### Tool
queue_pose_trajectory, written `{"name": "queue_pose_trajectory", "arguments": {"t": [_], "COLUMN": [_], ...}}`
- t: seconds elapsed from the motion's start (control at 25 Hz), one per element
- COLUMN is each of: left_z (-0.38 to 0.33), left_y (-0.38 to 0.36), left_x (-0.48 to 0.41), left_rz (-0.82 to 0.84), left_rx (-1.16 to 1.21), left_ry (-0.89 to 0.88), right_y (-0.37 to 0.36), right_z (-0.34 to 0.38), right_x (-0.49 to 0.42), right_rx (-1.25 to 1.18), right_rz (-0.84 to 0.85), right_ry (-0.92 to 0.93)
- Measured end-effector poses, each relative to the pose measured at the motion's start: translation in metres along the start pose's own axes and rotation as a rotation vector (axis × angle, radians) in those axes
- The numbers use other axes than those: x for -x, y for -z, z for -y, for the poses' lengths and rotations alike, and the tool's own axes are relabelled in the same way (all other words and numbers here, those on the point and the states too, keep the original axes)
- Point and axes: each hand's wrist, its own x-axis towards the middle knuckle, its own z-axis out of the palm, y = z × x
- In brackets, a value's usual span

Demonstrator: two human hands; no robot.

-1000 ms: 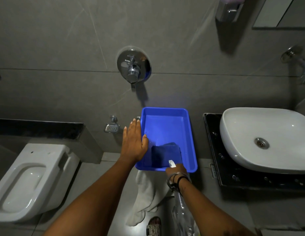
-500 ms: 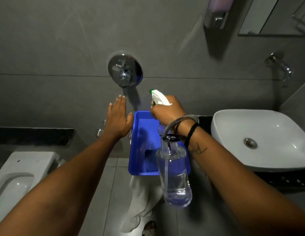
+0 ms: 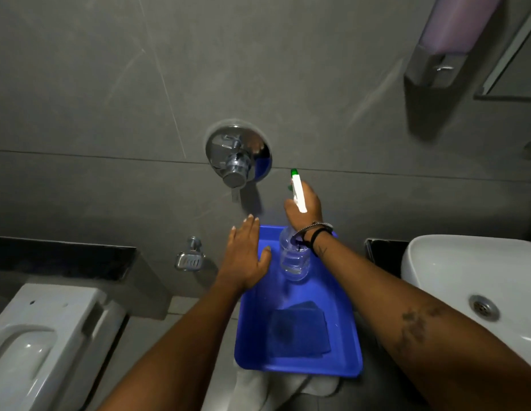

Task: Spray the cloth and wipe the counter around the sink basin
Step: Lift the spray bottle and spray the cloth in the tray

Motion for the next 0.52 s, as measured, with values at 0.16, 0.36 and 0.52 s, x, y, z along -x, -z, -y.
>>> {"name": "queue_pose_trajectory", "arguments": {"t": [0.16, 0.36, 0.52], "left_z": [0.003, 0.003, 0.005], "left_y": [-0.026, -0.047, -0.071], "left_x": [-0.003, 0.005, 0.020], "left_rz": [0.073, 0.127, 0.153], "left_rx": [0.088, 0.167, 0.371], "left_ry": [0.029, 0.152, 0.389], "right_y": [-0.020, -0.017, -0.011], "right_z": [-0.044, -0.070, -0.096], "right_x": [-0.020, -0.031, -0.007], "right_rx": [-0.006, -0.016, -0.002], "right_rz": [0.004, -0.006, 0.146], "right_ry": [-0.102, -0.164, -0.198]}}
